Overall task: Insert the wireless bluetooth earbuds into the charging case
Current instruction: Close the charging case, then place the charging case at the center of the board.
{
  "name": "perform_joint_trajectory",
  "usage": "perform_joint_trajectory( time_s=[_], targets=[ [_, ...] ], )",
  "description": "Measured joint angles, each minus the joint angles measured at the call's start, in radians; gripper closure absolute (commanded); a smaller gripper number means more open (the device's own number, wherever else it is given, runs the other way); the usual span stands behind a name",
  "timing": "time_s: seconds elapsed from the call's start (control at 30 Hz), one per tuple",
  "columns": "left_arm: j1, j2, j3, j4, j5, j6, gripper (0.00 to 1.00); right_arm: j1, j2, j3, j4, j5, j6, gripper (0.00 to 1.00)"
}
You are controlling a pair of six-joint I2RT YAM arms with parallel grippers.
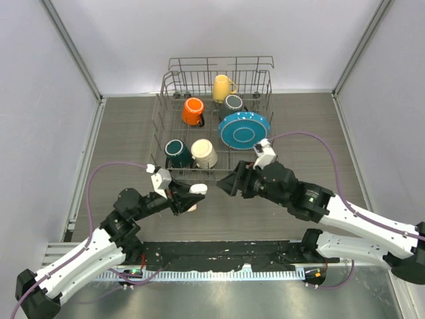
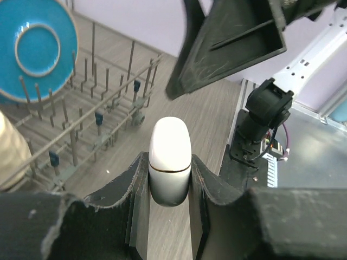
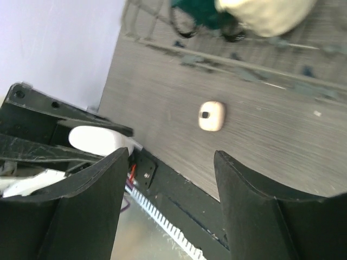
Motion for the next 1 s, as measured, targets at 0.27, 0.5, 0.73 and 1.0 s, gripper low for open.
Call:
perform_joint_trajectory(
  time_s=[0.27, 0.5, 0.73, 1.0],
  targets=[
    [-0.002, 0.163, 0.027, -0.126, -0.039, -0.209, 1.00, 0.000, -0.214, -0.138, -0.172, 0.282, 0.200, 0.30],
    [-0.114, 0.300, -0.001, -0.132, -0.138, -0.325, 0.97, 0.000, -0.237, -0.156, -0.216, 0.324, 0.241, 0.30],
    [-0.232, 0.605, -0.014, 0.045, -0.267, -0.444, 0.95, 0.000, -0.214, -0.156, -0.220, 0.327, 0.243, 0.30],
    [-0.304, 0.901, 0.003, 0.240, -0.352, -0.543, 0.91, 0.000, -0.266, -0.158, -0.237, 0.343, 0.247, 0.30]
  ],
)
